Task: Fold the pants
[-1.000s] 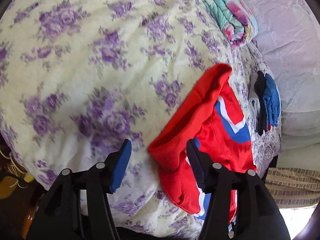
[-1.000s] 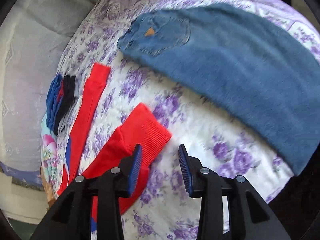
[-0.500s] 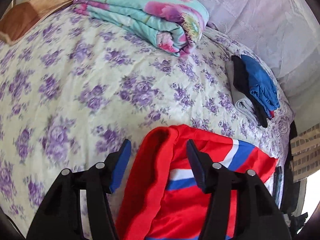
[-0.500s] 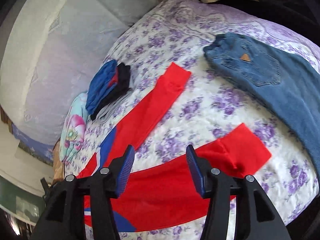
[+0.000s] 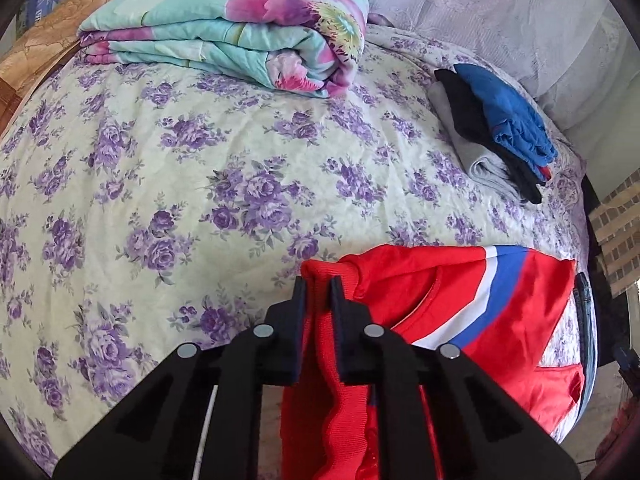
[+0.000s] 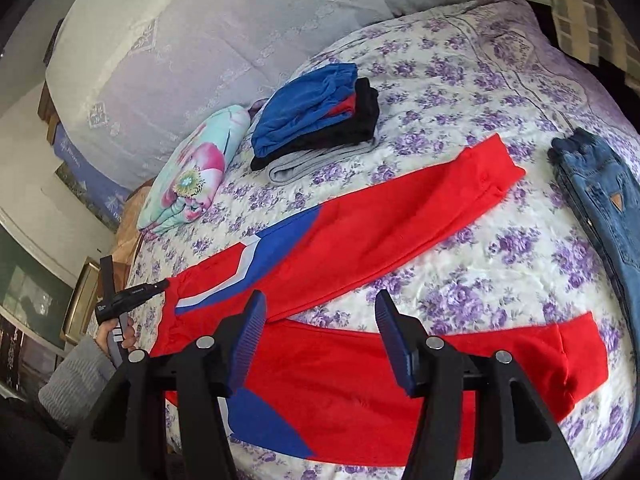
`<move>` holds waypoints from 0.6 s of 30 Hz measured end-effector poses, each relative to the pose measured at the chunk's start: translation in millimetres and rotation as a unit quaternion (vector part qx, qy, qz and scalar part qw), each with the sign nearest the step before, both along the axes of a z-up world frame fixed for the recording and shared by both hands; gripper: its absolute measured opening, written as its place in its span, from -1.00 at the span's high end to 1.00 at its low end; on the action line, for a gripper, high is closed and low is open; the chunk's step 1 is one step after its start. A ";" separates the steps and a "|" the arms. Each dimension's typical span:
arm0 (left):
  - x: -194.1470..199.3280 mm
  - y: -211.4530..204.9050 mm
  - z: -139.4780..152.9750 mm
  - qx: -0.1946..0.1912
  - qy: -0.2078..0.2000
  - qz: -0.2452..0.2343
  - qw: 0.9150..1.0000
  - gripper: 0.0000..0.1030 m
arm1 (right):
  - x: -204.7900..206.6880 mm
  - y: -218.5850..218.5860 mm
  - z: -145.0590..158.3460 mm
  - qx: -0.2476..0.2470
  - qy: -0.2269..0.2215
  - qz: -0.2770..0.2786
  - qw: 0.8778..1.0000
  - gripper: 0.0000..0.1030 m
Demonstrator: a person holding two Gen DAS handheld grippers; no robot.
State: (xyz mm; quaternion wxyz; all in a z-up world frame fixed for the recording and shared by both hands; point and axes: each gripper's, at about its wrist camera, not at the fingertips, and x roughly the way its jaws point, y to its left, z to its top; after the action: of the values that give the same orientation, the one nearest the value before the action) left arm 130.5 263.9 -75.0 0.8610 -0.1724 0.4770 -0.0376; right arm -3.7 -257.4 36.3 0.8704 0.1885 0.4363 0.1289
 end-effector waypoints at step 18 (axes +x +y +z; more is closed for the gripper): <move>5.9 24.7 -18.7 -0.061 0.039 0.093 0.993 0.70 | 192.9 106.8 -61.5 -0.177 -0.071 0.310 0.932 -0.10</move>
State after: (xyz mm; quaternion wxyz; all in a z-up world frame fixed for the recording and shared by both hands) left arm 136.4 288.6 -93.7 0.8295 -0.2693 0.4889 0.0200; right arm 189.2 -150.6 -25.1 0.8349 -0.1226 0.4262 0.3261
